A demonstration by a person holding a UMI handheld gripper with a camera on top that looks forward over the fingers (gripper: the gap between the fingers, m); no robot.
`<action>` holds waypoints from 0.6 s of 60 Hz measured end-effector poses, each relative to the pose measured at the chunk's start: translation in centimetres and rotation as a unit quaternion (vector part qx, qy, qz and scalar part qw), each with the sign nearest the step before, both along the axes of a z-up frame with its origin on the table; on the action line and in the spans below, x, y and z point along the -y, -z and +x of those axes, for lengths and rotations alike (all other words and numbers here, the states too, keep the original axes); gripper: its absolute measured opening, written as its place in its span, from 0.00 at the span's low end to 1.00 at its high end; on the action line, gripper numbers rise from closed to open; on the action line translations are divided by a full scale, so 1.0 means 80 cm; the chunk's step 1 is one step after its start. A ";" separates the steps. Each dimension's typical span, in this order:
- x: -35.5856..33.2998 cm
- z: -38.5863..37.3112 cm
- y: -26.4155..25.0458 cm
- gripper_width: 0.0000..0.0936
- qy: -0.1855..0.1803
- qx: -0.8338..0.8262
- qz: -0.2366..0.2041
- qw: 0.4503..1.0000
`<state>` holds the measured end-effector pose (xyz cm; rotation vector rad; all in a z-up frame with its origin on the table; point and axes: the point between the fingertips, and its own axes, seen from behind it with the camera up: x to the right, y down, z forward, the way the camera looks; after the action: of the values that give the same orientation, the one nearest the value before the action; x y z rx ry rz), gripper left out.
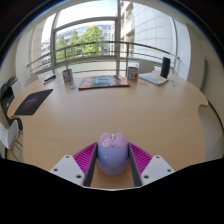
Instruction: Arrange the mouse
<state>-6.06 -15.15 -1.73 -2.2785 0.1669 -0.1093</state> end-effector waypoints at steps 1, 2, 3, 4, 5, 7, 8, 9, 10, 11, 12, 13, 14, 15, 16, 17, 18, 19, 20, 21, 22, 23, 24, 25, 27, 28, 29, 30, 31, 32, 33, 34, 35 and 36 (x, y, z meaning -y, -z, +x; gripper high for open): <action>0.000 0.000 0.000 0.61 0.000 0.000 0.001 1.000; -0.002 0.004 -0.002 0.60 -0.001 0.000 0.001 1.000; -0.002 0.003 -0.001 0.59 -0.001 0.001 0.002 1.000; -0.002 0.002 0.000 0.58 -0.002 0.003 0.001 1.000; -0.002 0.002 0.000 0.57 -0.003 0.005 0.000 1.000; -0.001 0.002 0.001 0.55 -0.002 0.008 -0.002 1.000; 0.000 0.001 0.001 0.53 -0.001 0.009 -0.005 1.000; -0.001 0.001 0.001 0.53 0.000 0.009 -0.007 1.000; 0.000 0.002 0.001 0.51 0.001 0.009 -0.009 1.000; 0.000 0.002 0.001 0.50 0.003 0.008 -0.010 1.000; 0.000 0.002 0.002 0.50 0.005 0.007 -0.013 1.000; 0.000 0.002 0.000 0.49 0.006 0.007 -0.016 1.000; 0.000 0.001 0.000 0.48 0.008 0.007 -0.018 1.000; -0.001 0.001 0.000 0.47 0.008 0.008 -0.021 1.000; -0.001 0.001 -0.001 0.47 0.010 0.009 -0.022 1.000; -0.001 0.002 -0.003 0.47 0.014 0.010 -0.024 1.000; -0.001 0.003 -0.004 0.47 0.019 0.013 -0.026 0.999; -0.002 0.004 -0.007 0.47 0.023 0.015 -0.026 0.999; -0.003 0.005 -0.011 0.47 0.027 0.017 -0.025 0.999; -0.006 0.009 -0.016 0.47 0.031 0.020 -0.022 0.999; -0.008 0.011 -0.023 0.47 0.037 0.025 -0.018 0.999; -0.010 0.012 -0.031 0.47 0.043 0.030 -0.014 0.999; -0.017 0.015 -0.039 0.47 0.047 0.034 -0.010 0.998; -0.021 0.017 -0.049 0.47 0.054 0.038 -0.004 0.998; -0.032 0.020 -0.071 0.47 0.067 0.046 0.009 0.997; -0.038 0.020 -0.084 0.47 0.074 0.048 0.016 0.996; -0.046 0.021 -0.097 0.47 0.081 0.050 0.024 0.995; -0.054 0.021 -0.112 0.47 0.088 0.052 0.032 0.994; -0.062 0.020 -0.127 0.47 0.095 0.055 0.041 0.993; -0.069 0.021 -0.151 0.47 0.100 0.058 0.048 0.992; -0.080 0.016 -0.165 0.47 0.104 0.059 0.059 0.991; -0.090 0.011 -0.181 0.47 0.109 0.061 0.069 0.990; -0.100 0.005 -0.198 0.47 0.112 0.062 0.080 0.989; -0.111 -0.003 -0.215 0.47 0.114 0.063 0.091 0.987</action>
<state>-6.29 -6.30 15.48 -2.0567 0.3571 -0.3421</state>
